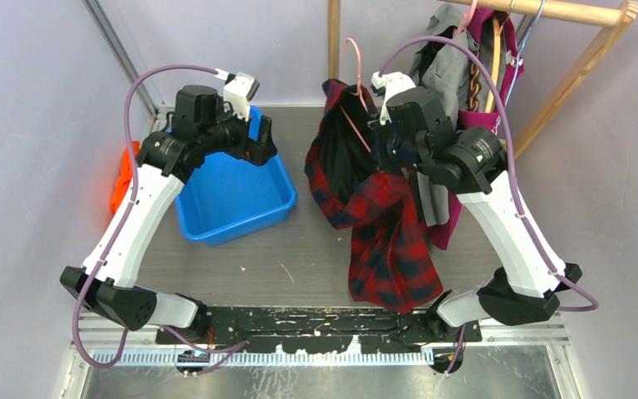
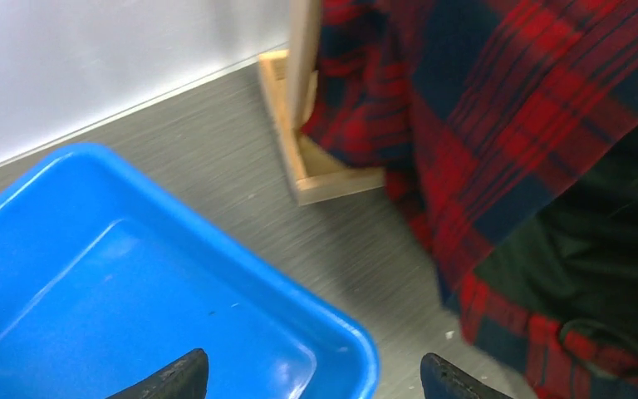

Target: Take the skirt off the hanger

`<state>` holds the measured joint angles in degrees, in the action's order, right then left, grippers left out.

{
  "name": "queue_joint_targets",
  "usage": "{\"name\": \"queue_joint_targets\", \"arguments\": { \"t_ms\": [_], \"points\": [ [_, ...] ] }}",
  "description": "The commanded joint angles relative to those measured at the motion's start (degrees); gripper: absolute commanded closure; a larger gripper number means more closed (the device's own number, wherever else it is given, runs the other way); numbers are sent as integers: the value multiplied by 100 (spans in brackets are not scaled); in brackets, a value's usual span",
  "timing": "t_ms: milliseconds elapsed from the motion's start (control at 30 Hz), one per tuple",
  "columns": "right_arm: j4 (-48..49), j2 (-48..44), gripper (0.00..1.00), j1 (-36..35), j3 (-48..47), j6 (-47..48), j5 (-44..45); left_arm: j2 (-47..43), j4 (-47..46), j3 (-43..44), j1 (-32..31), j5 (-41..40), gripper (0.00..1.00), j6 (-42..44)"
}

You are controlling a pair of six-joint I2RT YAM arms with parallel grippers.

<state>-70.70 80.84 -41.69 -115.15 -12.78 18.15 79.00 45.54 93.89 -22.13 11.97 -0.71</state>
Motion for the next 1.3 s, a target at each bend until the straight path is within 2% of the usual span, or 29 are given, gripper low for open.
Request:
{"name": "queue_joint_targets", "arguments": {
  "t_ms": [0, 67, 167, 400, 767, 933, 1067, 1133, 1167, 1200, 1233, 1267],
  "points": [
    [131, 148, 99, -139, -855, -16, -959, 10, -523, 368, -99, 1081, 8, -325],
    [250, 226, 99, -185, -916, -11, -1083, -12, -647, 384, -138, 1260, 7, -398],
    [520, 301, 99, -183, -789, 55, -1181, -177, -905, 349, -158, 1683, 0, -543],
    [756, 644, 99, -208, -972, 141, -1548, -819, -1731, -83, -160, 1749, 1, -739],
    [706, 900, 99, -260, -1518, 205, -1749, -668, -1946, -522, -162, 1686, 2, -945],
    [632, 934, 99, -274, -1660, 208, -1765, -348, -2143, -825, -164, 1565, 4, -977],
    [632, 942, 99, -302, -1629, 159, -1871, -87, -2216, -717, -177, 1480, 7, -1064],
    [636, 931, 99, -314, -1624, 153, -1885, 44, -2250, -631, -182, 1450, 14, -1052],
    [636, 926, 99, -313, -1632, 157, -1893, 112, -2240, -569, -187, 1438, 25, -1022],
    [636, 925, 99, -313, -1630, 153, -1891, 173, -2211, -494, -196, 1416, 40, -979],
    [644, 925, 99, -313, -1633, 153, -1900, 242, -2151, -397, -195, 1372, 61, -935],
    [645, 925, 99, -313, -1645, 157, -1915, 307, -2077, -311, -195, 1261, 92, -908]
  ]
}}
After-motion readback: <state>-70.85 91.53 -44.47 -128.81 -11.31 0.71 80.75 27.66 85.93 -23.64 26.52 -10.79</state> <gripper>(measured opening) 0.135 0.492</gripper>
